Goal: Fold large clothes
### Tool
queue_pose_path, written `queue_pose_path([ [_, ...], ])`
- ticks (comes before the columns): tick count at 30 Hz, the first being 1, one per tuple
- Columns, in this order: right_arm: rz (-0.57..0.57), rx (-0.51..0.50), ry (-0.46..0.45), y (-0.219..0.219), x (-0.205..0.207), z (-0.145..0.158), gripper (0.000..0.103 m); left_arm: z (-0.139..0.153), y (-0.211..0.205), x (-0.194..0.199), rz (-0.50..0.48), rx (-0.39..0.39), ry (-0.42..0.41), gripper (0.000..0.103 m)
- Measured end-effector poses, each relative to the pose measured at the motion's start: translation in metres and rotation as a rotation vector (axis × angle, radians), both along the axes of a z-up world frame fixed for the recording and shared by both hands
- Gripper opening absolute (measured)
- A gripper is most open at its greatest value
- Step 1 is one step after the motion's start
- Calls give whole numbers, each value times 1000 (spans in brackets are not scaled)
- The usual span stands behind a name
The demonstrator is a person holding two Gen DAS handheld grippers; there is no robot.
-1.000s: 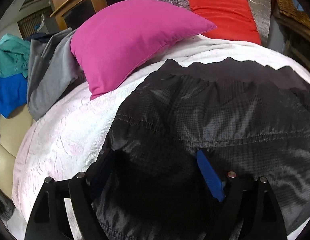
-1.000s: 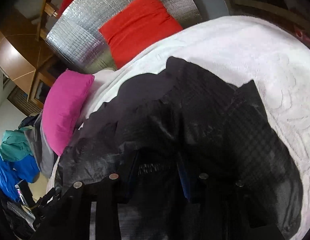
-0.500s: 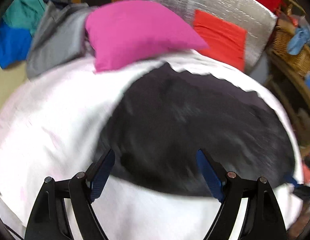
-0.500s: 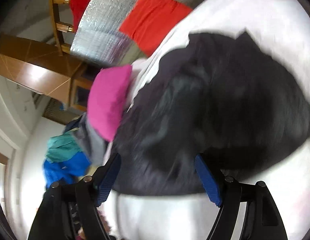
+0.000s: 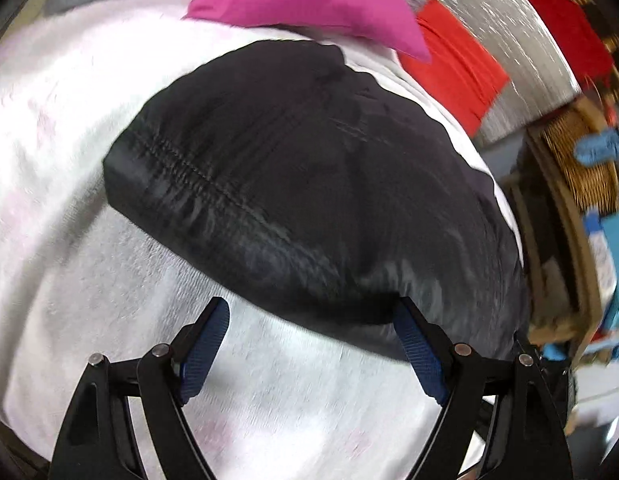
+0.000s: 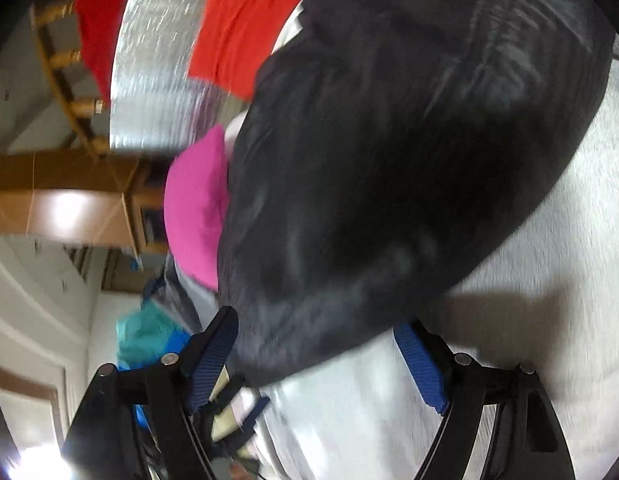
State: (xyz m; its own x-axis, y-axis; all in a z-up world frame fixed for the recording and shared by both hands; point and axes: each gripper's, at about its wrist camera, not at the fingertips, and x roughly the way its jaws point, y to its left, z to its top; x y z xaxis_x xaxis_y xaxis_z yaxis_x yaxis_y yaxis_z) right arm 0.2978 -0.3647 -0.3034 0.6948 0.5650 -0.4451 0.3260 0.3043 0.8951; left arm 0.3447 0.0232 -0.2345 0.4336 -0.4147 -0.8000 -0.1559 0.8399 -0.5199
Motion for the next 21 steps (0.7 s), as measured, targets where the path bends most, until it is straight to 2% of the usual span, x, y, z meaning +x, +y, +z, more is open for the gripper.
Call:
queue_pose_path([
  [3,-14,-53,-33,4,9,7,83,-3,5,9,61,-46,-23,84],
  [4,-12,-98,-44,8,11,12,79,-1,6,12,76,-50,-37,76],
  [5,-15,-135,-63,9,11,18,70,2,6,14,87,-45,-54,72],
  [6,-20,-164,-84,10,10,24,64,4,5,15,91,-33,-74,63],
  [7,-20,-193,-111,10,9,32,54,10,3,16,86,-11,-101,56],
  [8,-18,-234,-147,12,9,42,49,13,1,17,79,1,-120,54],
  [11,12,-352,-187,20,8,58,49,26,-1,16,57,51,-187,54],
  [13,45,-376,-117,23,13,47,49,19,-3,18,48,77,-149,58],
  [14,60,-353,-68,23,18,38,49,7,-3,24,40,71,-80,61],
  [16,74,-241,-1,16,19,20,49,-8,2,27,58,6,-12,62],
  [18,65,-200,5,9,15,24,56,-7,9,28,67,-21,-9,63],
  [19,51,-195,-3,3,10,29,68,-3,12,28,65,-3,-12,66],
  [20,35,-187,-14,-4,3,31,74,-1,15,28,68,7,-15,68],
  [21,16,-171,-16,-13,-4,33,75,0,20,28,76,10,-16,70],
])
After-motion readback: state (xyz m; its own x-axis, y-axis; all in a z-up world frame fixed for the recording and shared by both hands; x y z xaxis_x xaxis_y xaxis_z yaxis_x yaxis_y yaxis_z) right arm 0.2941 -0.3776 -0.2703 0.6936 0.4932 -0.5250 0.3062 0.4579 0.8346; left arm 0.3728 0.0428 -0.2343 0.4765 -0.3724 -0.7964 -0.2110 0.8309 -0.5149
